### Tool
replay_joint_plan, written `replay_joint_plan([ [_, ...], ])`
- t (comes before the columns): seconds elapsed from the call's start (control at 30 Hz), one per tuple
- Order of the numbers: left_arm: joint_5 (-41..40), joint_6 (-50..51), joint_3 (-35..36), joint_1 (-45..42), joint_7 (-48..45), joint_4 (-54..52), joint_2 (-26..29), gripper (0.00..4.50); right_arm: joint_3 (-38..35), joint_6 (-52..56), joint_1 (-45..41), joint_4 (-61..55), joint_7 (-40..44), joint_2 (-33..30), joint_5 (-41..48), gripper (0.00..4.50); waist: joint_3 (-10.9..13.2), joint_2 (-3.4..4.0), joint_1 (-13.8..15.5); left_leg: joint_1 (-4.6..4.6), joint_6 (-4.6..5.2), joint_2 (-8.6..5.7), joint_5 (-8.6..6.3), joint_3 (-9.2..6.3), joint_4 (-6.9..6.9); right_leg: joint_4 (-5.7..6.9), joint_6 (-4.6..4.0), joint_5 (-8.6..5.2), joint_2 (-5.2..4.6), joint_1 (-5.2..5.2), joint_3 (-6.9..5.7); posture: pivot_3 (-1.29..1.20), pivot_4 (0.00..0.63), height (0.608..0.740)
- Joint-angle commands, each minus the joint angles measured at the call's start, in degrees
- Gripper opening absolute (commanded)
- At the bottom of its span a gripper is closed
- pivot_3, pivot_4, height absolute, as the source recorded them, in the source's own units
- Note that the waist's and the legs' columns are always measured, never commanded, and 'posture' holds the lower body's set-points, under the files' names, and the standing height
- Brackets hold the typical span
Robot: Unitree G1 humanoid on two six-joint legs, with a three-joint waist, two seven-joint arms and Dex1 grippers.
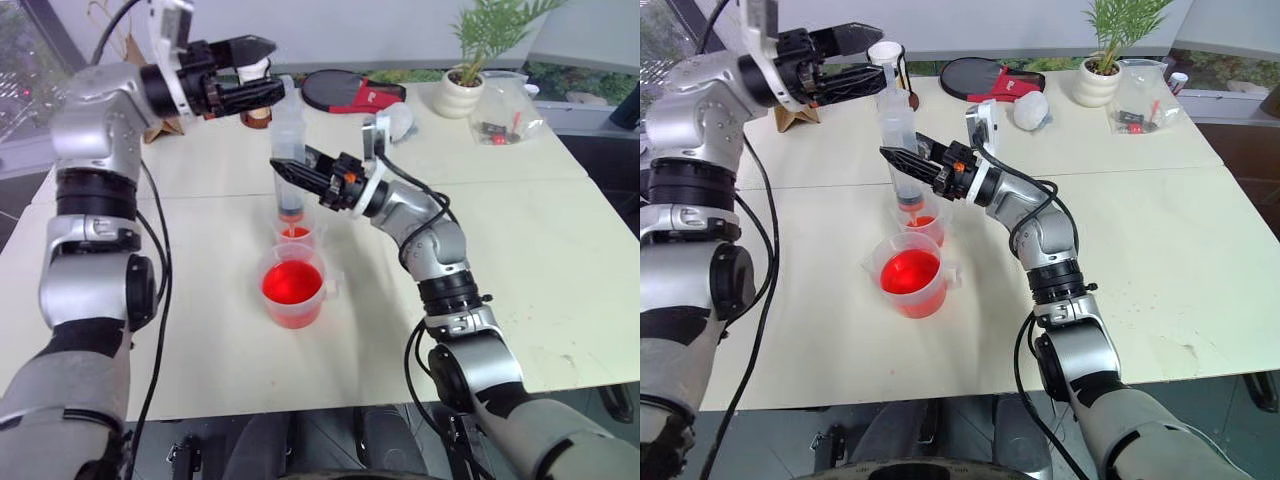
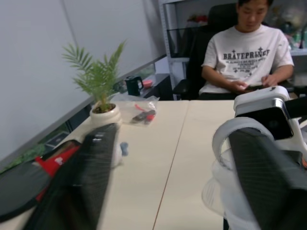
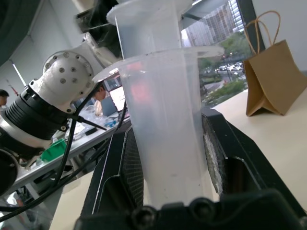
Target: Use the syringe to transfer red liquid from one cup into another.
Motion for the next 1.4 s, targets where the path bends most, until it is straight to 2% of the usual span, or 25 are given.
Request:
replay_joint_plan([
  [0.03, -0.15, -0.86, 0.56, -2.78, -0.72, -0.21, 0.0, 1.73, 0.6, -1.48, -0.6, -1.95, 0.95, 0.7, -0.23, 1.39, 0.0, 0.0, -0.14, 0.0, 0.0, 0.0, 0.0, 0.0, 0.0, 0.0, 0.0, 0.0, 0.0, 0.0, 0.0, 0.0, 0.15, 0.739],
  [0.13, -0.3, -0.32, 0.46, -2.67, -1.67, -0.91, 0.2, 0.16, 0.42, -1.93, -0.83, -1.43, 0.9, 0.86, -0.59, 1.39, 0.0, 0.0, -0.36, 0.0, 0.0, 0.01, 0.0, -0.01, -0.02, 0.01, 0.0, 0.0, 0.01, -0.02, 0.0, 0.0, 0.15, 0.739],
  [0.17, -0.35, 0.0, 0.4, -2.49, -1.93, -1.27, 0.36, 0.07, 0.29, -2.08, -0.88, -1.29, 0.87, 0.89, -0.67, 1.39, 0.0, 0.0, -0.52, 0.0, 0.0, 0.01, 0.0, -0.01, -0.02, 0.01, 0.0, 0.0, 0.01, -0.02, 0.0, 0.0, 0.15, 0.739],
  [0.8, -1.5, 5.79, -1.18, 9.85, 0.57, -14.64, -0.46, 0.07, -0.75, -5.22, -3.59, -3.13, -1.17, 1.59, -2.01, 1.39, 0.0, 0.0, -0.64, 0.0, 0.0, 0.01, 0.0, -0.02, 0.0, 0.02, 0.0, 0.0, 0.0, -0.02, 0.02, 0.0, 0.15, 0.739],
  [1.4, 1.23, 2.3, -1.85, 11.24, 2.24, -9.8, -0.94, 0.07, -0.4, -5.45, -4.85, -6.7, -1.59, 1.86, -2.52, 1.39, 0.0, 0.0, -0.66, 0.0, -0.01, 0.01, 0.0, -0.02, -0.01, 0.01, 0.0, 0.0, 0.0, -0.02, 0.02, 0.0, 0.15, 0.739],
])
